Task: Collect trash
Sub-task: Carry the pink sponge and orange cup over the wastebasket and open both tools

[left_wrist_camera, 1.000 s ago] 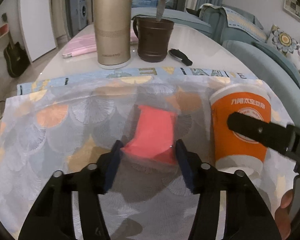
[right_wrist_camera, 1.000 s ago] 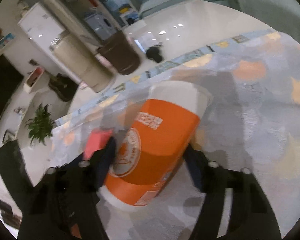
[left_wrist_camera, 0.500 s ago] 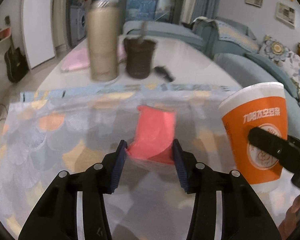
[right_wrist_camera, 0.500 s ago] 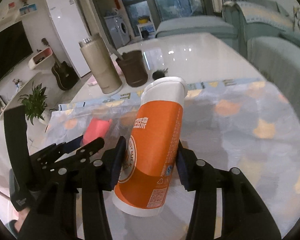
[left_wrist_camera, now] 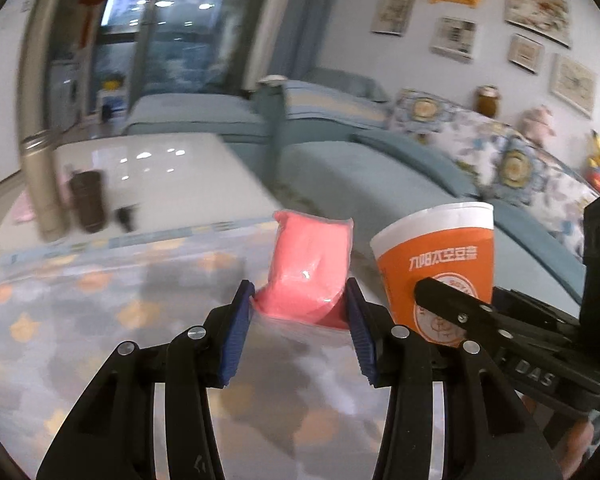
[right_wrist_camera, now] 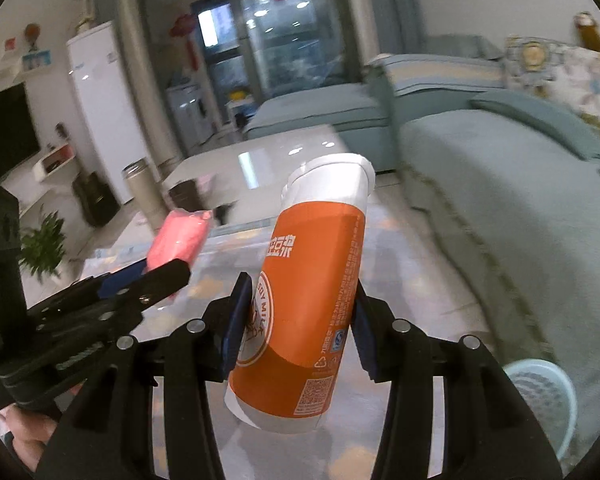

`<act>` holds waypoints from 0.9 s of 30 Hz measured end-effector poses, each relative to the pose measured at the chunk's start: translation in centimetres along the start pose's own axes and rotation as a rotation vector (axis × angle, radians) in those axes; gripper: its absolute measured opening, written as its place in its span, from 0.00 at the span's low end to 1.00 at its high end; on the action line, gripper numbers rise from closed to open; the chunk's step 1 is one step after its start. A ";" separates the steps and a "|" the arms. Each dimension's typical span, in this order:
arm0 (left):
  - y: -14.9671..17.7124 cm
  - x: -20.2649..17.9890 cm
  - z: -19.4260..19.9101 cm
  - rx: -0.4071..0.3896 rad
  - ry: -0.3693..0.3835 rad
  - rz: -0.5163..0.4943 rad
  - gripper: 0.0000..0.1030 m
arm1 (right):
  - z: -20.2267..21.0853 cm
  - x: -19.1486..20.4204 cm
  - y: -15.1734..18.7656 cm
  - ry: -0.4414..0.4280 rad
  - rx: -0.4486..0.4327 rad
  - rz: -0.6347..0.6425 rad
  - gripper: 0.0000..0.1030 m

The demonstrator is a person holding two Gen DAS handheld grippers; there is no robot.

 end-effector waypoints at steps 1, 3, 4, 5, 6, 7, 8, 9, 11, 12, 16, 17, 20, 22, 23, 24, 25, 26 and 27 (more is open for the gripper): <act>0.1 -1.4 -0.2 0.003 0.019 -0.006 0.43 | 0.8 -1.2 0.0 0.021 -0.006 -0.005 0.42; 0.5 -4.6 -1.0 0.015 0.063 -0.013 0.43 | 3.0 -4.9 0.4 0.072 -0.012 -0.040 0.42; 0.9 -6.5 -1.5 0.025 0.088 -0.019 0.43 | 3.7 -6.3 0.6 0.091 -0.013 -0.057 0.42; 1.2 -8.0 -2.0 0.036 0.109 -0.019 0.43 | 4.7 -8.3 1.0 0.123 -0.011 -0.080 0.42; 1.7 -9.3 -2.5 0.049 0.128 -0.019 0.43 | 5.2 -9.7 1.4 0.141 -0.008 -0.095 0.42; 2.2 -10.5 -3.1 0.062 0.145 -0.019 0.43 | 6.0 -11.8 2.0 0.171 -0.002 -0.122 0.42; 2.8 -11.8 -3.6 0.076 0.160 -0.019 0.43 | 6.6 -13.9 2.7 0.208 0.013 -0.149 0.42; 3.7 -13.4 -4.4 0.099 0.179 -0.018 0.43 | 6.9 -15.8 3.5 0.239 0.033 -0.177 0.43; 5.0 -15.5 -5.9 0.138 0.204 -0.013 0.43 | 7.1 -18.9 5.2 0.276 0.069 -0.226 0.43; 5.9 -16.8 -6.8 0.164 0.217 -0.011 0.43 | 7.1 -20.8 6.4 0.304 0.099 -0.258 0.44; 9.5 -19.6 -9.5 0.257 0.248 -0.004 0.43 | 6.4 -25.5 10.4 0.360 0.180 -0.317 0.45; 10.2 -20.1 -10.0 0.278 0.254 -0.001 0.43 | 6.1 -26.4 11.4 0.375 0.199 -0.329 0.46; 12.1 -21.1 -11.1 0.324 0.257 -0.018 0.45 | 5.8 -28.2 13.4 0.399 0.228 -0.359 0.48; 13.0 -21.7 -11.6 0.348 0.263 -0.029 0.47 | 5.7 -29.5 14.5 0.419 0.238 -0.386 0.49; 13.3 -21.7 -11.9 0.359 0.261 -0.027 0.49 | 5.7 -30.1 14.7 0.425 0.243 -0.397 0.50; 13.6 -21.7 -12.0 0.367 0.259 -0.024 0.49 | 5.7 -30.6 15.0 0.429 0.249 -0.412 0.51; 13.7 -21.6 -12.0 0.368 0.252 -0.027 0.50 | 5.7 -30.8 15.0 0.432 0.249 -0.422 0.52; 13.7 -21.5 -11.9 0.365 0.246 -0.031 0.51 | 5.7 -30.9 15.0 0.436 0.249 -0.428 0.52; 13.6 -21.3 -11.7 0.361 0.242 -0.033 0.52 | 5.7 -30.5 15.0 0.439 0.248 -0.430 0.52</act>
Point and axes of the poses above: each gripper's, at about its wrist camera, not at the fingertips, and z roughly against the way its jaws point, x to its left, y to its underside, the point moved 1 cm from there along -z, roughly the way its jaws point, and after that the axes turned 6 degrees about -x, right-handed, at the moved point
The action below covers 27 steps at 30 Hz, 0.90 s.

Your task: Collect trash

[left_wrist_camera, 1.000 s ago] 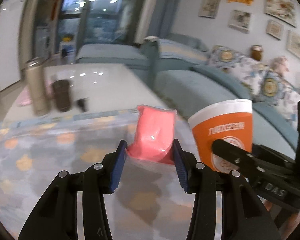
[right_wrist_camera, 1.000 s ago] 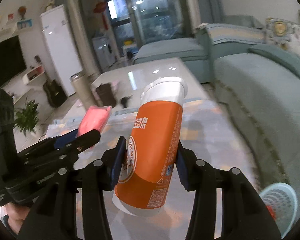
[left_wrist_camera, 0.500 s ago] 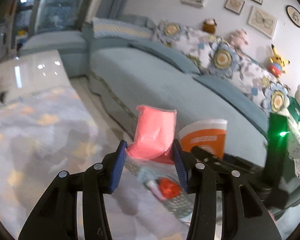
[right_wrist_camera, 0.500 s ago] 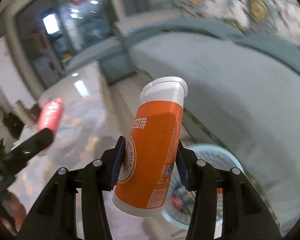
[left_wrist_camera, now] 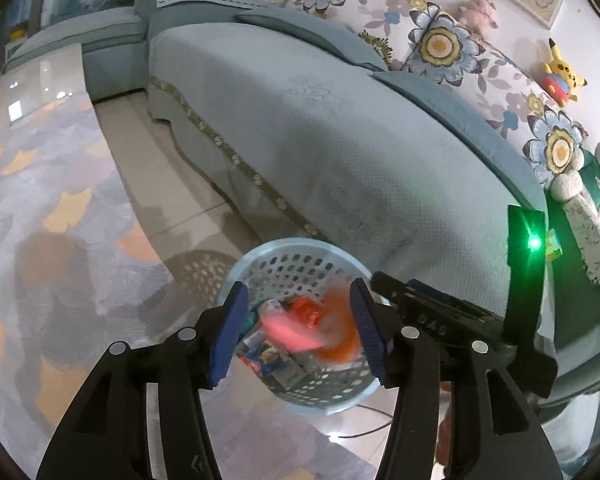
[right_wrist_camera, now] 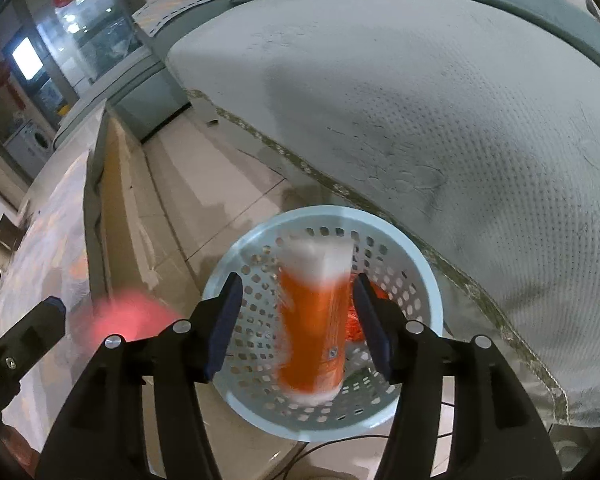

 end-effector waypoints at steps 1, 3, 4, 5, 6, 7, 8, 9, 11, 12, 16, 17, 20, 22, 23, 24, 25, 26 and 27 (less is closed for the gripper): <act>0.0 0.2 0.4 -0.006 -0.002 0.002 0.52 | 0.2 -0.3 0.0 0.002 -0.002 -0.006 0.52; -0.1 0.3 1.5 -0.029 -0.008 -0.003 0.52 | 1.1 -1.0 0.2 -0.004 -0.006 -0.014 0.52; -0.2 0.3 2.1 -0.040 -0.013 -0.010 0.52 | 1.7 -1.0 0.2 -0.011 -0.012 -0.018 0.52; -0.2 0.2 2.6 -0.053 -0.020 -0.017 0.53 | 2.4 -0.7 0.2 -0.015 -0.023 -0.018 0.52; -0.3 0.0 3.4 -0.070 -0.030 -0.023 0.54 | 3.3 -0.3 0.2 -0.017 -0.036 -0.013 0.52; -0.3 -0.2 4.0 -0.085 -0.037 -0.024 0.55 | 4.3 0.1 0.3 -0.018 -0.052 -0.005 0.52; -0.3 -0.4 5.1 -0.109 -0.049 -0.023 0.55 | 5.0 0.5 0.1 -0.022 -0.063 0.002 0.52; -0.3 -0.5 5.9 -0.128 -0.057 -0.020 0.58 | 5.8 0.8 0.1 -0.029 -0.073 0.012 0.52; 0.0 -0.6 7.7 -0.166 -0.077 -0.015 0.68 | 8.1 1.9 0.2 -0.028 -0.116 0.049 0.52; 0.3 -0.8 8.7 -0.188 -0.083 -0.015 0.71 | 9.4 2.6 0.3 -0.018 -0.150 0.072 0.52; 1.4 -1.6 12.0 -0.283 -0.135 -0.034 0.75 | 15.4 4.1 1.9 0.008 -0.375 0.146 0.53; 1.6 -1.8 12.6 -0.311 -0.152 -0.038 0.78 | 16.3 4.4 2.1 0.019 -0.412 0.163 0.59; 2.6 -2.1 14.5 -0.406 -0.239 -0.040 0.84 | 18.3 5.4 3.3 0.053 -0.496 0.188 0.66; 2.9 -2.0 15.2 -0.437 -0.255 -0.040 0.85 | 18.9 5.8 4.4 0.077 -0.539 0.218 0.69; 3.1 -2.1 15.4 -0.457 -0.277 -0.045 0.85 | 18.9 6.0 4.9 0.090 -0.556 0.232 0.72; 3.4 -2.2 15.4 -0.473 -0.314 -0.060 0.85 | 19.0 6.1 5.3 0.092 -0.567 0.239 0.72; 3.5 -2.3 15.3 -0.477 -0.334 -0.075 0.85 | 18.8 6.2 5.8 0.082 -0.577 0.243 0.73; 3.7 -2.3 15.2 -0.481 -0.344 -0.087 0.85 | 18.7 6.3 6.1 0.072 -0.583 0.248 0.73; 3.8 -2.5 15.1 -0.488 -0.357 -0.099 0.85 | 18.4 6.5 6.4 0.070 -0.592 0.255 0.73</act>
Point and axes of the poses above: each gripper's, at about its wrist camera, not at the fingertips, and z roughly against the way its jaws point, x to its left, y to its underside, the point moved 1 cm from there along -z, roughly the way its jaws point, and after that the axes turned 6 degrees about -x, right-handed, at the moved point
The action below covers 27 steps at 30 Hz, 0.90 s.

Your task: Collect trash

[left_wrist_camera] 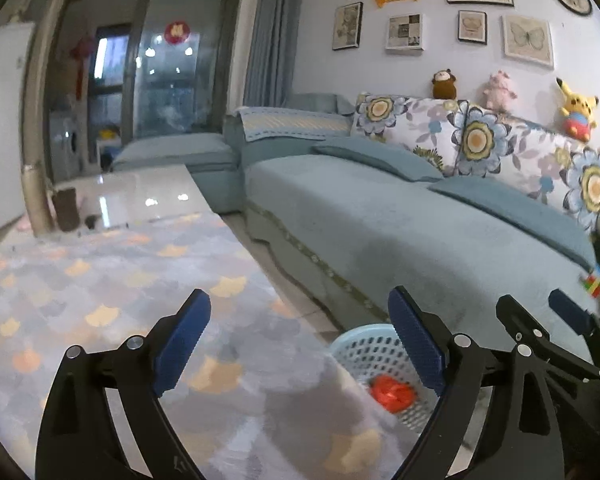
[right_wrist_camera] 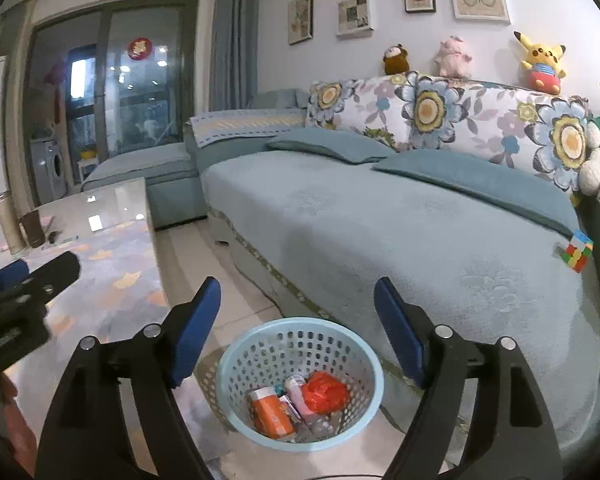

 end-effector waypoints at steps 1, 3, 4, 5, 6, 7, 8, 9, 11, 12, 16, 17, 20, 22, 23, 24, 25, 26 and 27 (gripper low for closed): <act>0.0 -0.1 0.1 -0.006 -0.006 -0.008 0.87 | 0.1 0.2 0.3 0.007 -0.010 0.015 0.73; -0.1 -0.6 0.2 -0.018 -0.015 -0.031 0.90 | 0.1 0.6 0.8 0.004 -0.011 0.033 0.73; -0.1 -0.8 0.2 -0.023 -0.021 -0.041 0.91 | -0.2 0.7 1.0 -0.005 -0.002 0.033 0.73; -0.1 -0.9 0.2 -0.024 -0.025 -0.047 0.92 | -0.4 0.7 1.0 -0.013 0.006 0.029 0.73; -0.1 -1.0 0.2 -0.021 -0.024 -0.053 0.92 | -0.6 0.7 1.1 -0.017 0.013 0.022 0.73; -0.1 -1.0 0.1 -0.019 -0.026 -0.058 0.92 | -0.8 0.5 1.2 -0.021 0.019 0.016 0.73; -0.2 -1.0 0.0 -0.020 -0.042 -0.066 0.92 | -1.0 0.4 1.3 -0.026 0.028 0.006 0.73; -0.1 -1.0 0.0 -0.024 -0.055 -0.071 0.92 | -1.2 0.2 1.4 -0.031 0.039 -0.008 0.73; -0.2 -0.6 0.0 -0.029 -0.070 -0.067 0.92 | -1.4 0.0 1.6 -0.032 0.051 -0.023 0.73; -0.1 -0.5 0.0 -0.026 -0.074 -0.062 0.92 | -1.5 -0.1 1.7 -0.030 0.057 -0.027 0.73; 0.4 -0.1 -0.8 0.012 -0.077 -0.045 0.92 | -2.1 -0.4 2.2 -0.026 0.089 -0.030 0.73; 0.7 -0.1 -1.0 0.023 -0.080 -0.045 0.92 | -2.2 -0.5 2.3 -0.027 0.093 -0.034 0.73; 1.2 -0.2 -1.4 0.051 -0.077 -0.039 0.92 | -2.5 -0.6 2.6 -0.028 0.108 -0.040 0.73; 1.4 -0.3 -1.5 0.059 -0.082 -0.039 0.92 | -2.7 -0.5 2.8 -0.026 0.120 -0.036 0.73; 1.5 -0.4 -1.5 0.058 -0.086 -0.039 0.92 | -2.7 -0.5 2.8 -0.026 0.123 -0.035 0.73; 1.6 -0.3 -1.5 0.057 -0.088 -0.039 0.92 | -2.7 -0.4 2.9 -0.026 0.124 -0.034 0.73; 1.6 -0.3 -1.5 0.058 -0.089 -0.037 0.92 | -2.7 -0.4 2.9 -0.028 0.125 -0.035 0.73; 1.5 -0.3 -1.5 0.060 -0.090 -0.035 0.92 | -2.7 -0.4 2.9 -0.030 0.124 -0.035 0.73; 1.5 -0.2 -1.6 0.062 -0.089 -0.030 0.92 | -2.7 -0.4 2.9 -0.030 0.122 -0.035 0.73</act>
Point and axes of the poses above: each gripper's, at about its wrist camera, not at the fingertips, and z roughly against the way its jaws point, x to its left, y to its underside, the point moved 1 cm from there along -z, roughly the way its jaws point, and after that the axes turned 6 degrees about -x, right-handed, at the moved point
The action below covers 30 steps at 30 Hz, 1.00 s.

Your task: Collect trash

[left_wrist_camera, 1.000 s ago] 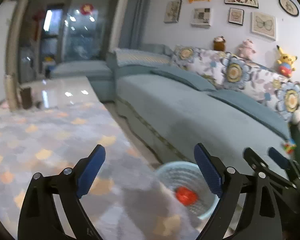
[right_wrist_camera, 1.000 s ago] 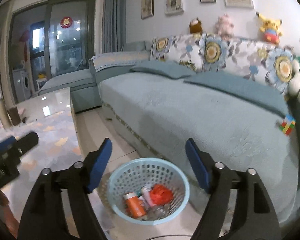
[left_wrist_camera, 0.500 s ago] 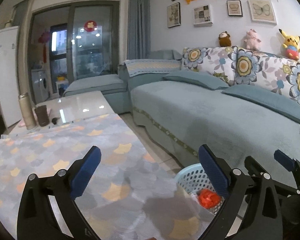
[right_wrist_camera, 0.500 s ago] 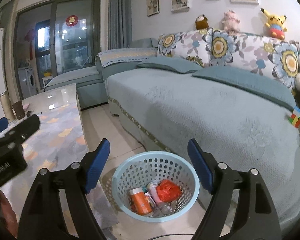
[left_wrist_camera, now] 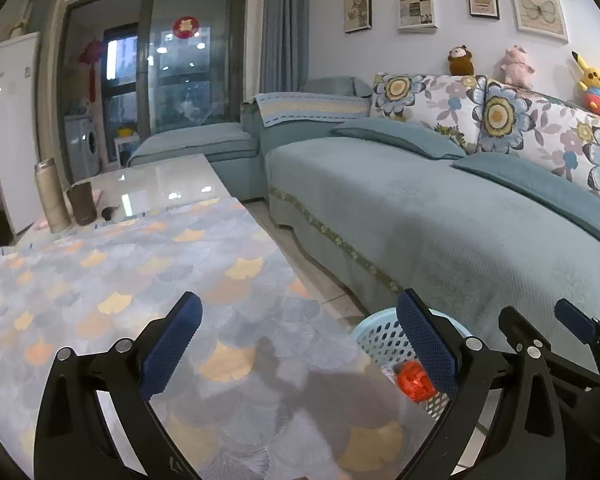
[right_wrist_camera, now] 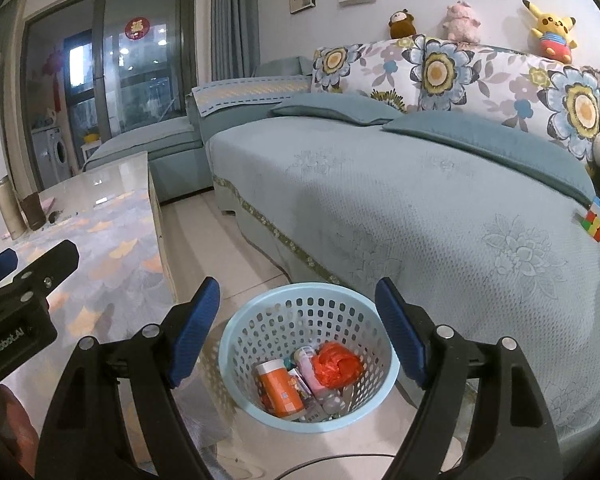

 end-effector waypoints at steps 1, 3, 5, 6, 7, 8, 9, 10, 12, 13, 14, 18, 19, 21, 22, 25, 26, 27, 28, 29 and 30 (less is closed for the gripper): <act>0.0 0.1 -0.1 0.003 0.000 0.003 0.92 | 0.1 0.1 0.0 0.001 -0.002 0.002 0.73; 0.0 0.1 -0.2 0.006 -0.004 0.009 0.92 | 0.1 0.1 0.0 0.002 -0.004 0.006 0.73; 0.1 0.1 -0.3 0.009 -0.007 0.009 0.92 | 0.1 0.2 0.0 0.002 -0.003 0.007 0.73; 0.1 0.1 -0.3 0.010 -0.007 0.009 0.92 | 0.1 0.2 0.0 0.001 -0.003 0.005 0.73; 0.0 0.1 -0.4 0.011 -0.006 0.010 0.92 | 0.1 0.2 0.0 0.001 -0.003 0.006 0.73; 0.0 0.1 -0.4 0.012 -0.006 0.010 0.92 | 0.1 0.2 0.0 0.000 -0.002 0.006 0.73; 0.1 0.1 -0.4 0.014 -0.006 0.013 0.92 | 0.1 0.3 0.0 -0.002 -0.002 0.007 0.73; 0.1 0.2 -0.4 0.014 -0.007 0.015 0.92 | 0.2 0.4 0.0 -0.003 -0.003 0.008 0.73; 0.1 0.3 -0.4 0.016 -0.011 0.019 0.92 | 0.2 0.5 0.0 -0.004 -0.003 0.012 0.73; 0.1 0.3 -0.5 0.017 -0.014 0.020 0.92 | 0.2 0.5 0.0 -0.005 -0.002 0.013 0.73; 0.1 0.3 -0.5 0.018 -0.022 0.020 0.92 | 0.1 0.4 -0.1 -0.007 -0.001 0.013 0.73; 0.2 0.4 -0.6 0.024 -0.034 0.022 0.92 | 0.2 0.5 -0.2 -0.014 0.000 0.010 0.73; 0.2 0.4 -0.6 0.024 -0.035 0.024 0.92 | 0.2 0.6 -0.2 -0.014 -0.001 0.014 0.73; 0.2 0.5 -0.6 0.025 -0.034 0.025 0.92 | 0.3 0.8 -0.2 -0.015 -0.005 0.020 0.73; 0.2 0.5 -0.6 0.025 -0.035 0.024 0.92 | 0.3 0.8 -0.2 -0.015 -0.006 0.022 0.73; 0.2 0.5 -0.6 0.027 -0.041 0.023 0.92 | 0.3 0.8 -0.2 -0.017 -0.004 0.019 0.73; 0.2 0.5 -0.7 0.030 -0.051 0.020 0.92 | 0.3 0.9 -0.2 -0.019 -0.003 0.018 0.73; 0.2 0.5 -0.7 0.032 -0.056 0.020 0.92 | 0.4 0.9 -0.2 -0.020 -0.002 0.019 0.73; 0.2 0.5 -0.7 0.033 -0.055 0.023 0.92 | 0.4 1.0 -0.2 -0.020 -0.003 0.019 0.73; 0.2 0.6 -0.7 0.033 -0.055 0.026 0.92 | 0.5 1.0 -0.2 -0.019 -0.005 0.019 0.73; 0.2 0.6 -0.7 0.032 -0.057 0.025 0.92 | 0.4 0.9 -0.2 -0.020 -0.005 0.019 0.73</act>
Point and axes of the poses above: each gripper's, at about its wrist camera, not at the fingertips, and z roughly against the way its jaws point, x to its left, y to its underside, the point moved 1 cm from there along -z, roughly the way its jaws point, and after that the axes turned 6 degrees about -x, right-handed, at the moved point
